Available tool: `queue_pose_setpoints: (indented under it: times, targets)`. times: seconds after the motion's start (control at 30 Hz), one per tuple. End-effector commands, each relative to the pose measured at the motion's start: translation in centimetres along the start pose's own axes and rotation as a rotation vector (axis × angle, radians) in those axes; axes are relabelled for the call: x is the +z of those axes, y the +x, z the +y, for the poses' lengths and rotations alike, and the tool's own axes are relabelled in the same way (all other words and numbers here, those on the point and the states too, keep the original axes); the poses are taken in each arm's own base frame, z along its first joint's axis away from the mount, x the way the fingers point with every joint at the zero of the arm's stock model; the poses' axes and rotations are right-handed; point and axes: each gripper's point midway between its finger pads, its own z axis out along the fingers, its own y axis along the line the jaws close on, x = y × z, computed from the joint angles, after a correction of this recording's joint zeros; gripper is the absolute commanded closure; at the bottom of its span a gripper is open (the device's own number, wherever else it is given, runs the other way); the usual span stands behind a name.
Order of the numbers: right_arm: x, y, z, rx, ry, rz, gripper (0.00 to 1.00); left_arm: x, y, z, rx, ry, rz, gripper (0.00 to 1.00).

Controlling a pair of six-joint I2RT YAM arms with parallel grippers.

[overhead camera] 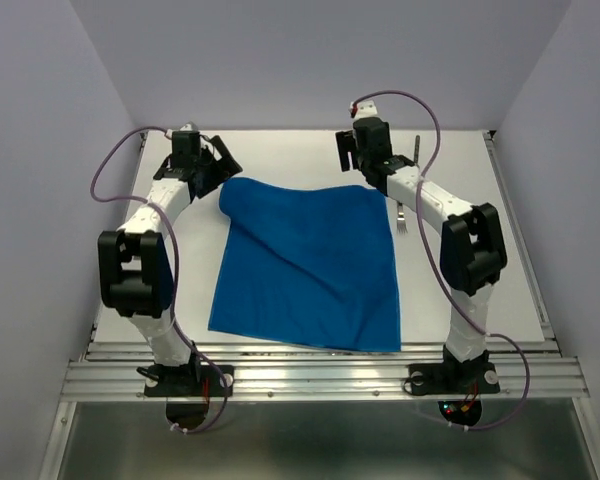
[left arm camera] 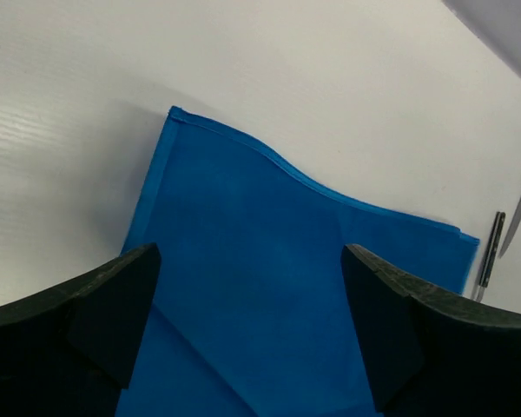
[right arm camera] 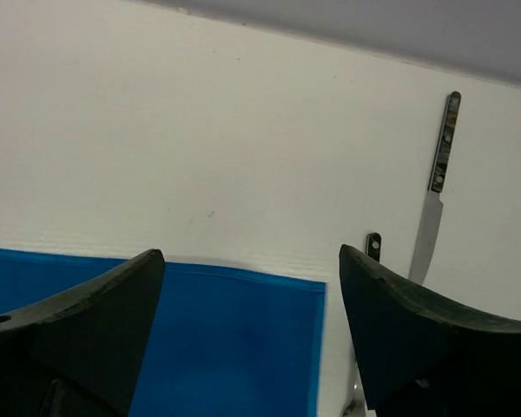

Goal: Fold the napkin into a case and place the utensils inside
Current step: Flatten out the crumpled napkin at the center of the board.

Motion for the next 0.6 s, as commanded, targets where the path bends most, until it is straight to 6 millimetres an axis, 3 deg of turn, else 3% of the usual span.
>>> queue_pose_setpoints:
  times: [0.0,0.17,0.3,0.33,0.37,0.4,0.43,0.47,0.53,0.57]
  targets:
    - [0.2,-6.2,0.6,0.072,-0.033,-0.117,0.09,0.5,-3.5,-2.5,0.011,0.075,-0.052,0.01]
    - [-1.7,-6.0,0.5,0.154,-0.075,-0.079,0.08,-0.6,-2.9,-1.9,0.031,0.046,-0.045,0.02]
    - [-4.6,-3.1,1.8,0.24,-0.18,0.02,0.16,-1.9,-0.4,-0.9,0.064,0.017,-0.003,0.08]
    - [-5.0,-0.2,2.3,0.242,-0.199,0.083,0.18,-2.1,0.3,-0.8,0.067,0.015,0.006,0.09]
    - [-6.2,-0.1,2.2,0.265,-0.214,0.084,0.21,-2.0,2.0,-0.1,0.063,0.009,0.042,0.13]
    - [-6.7,1.2,2.4,0.295,-0.222,0.119,0.3,-2.4,2.9,-0.8,0.074,0.029,0.05,0.14]
    - [-7.1,4.1,2.8,0.294,-0.235,0.185,0.33,-2.3,4.5,-0.5,0.078,0.027,0.083,0.15]
    - [-7.9,4.7,2.5,0.307,-0.233,0.196,0.42,-2.4,5.7,-1.2,0.092,0.041,0.103,0.16]
    - [-8.6,6.9,2.2,0.339,-0.205,0.239,0.5,-2.0,8.0,-0.8,0.097,0.032,0.148,0.17]
    - [-9.1,9.0,1.9,0.34,-0.19,0.275,0.56,-1.4,9.0,-0.6,0.095,0.028,0.171,0.2]
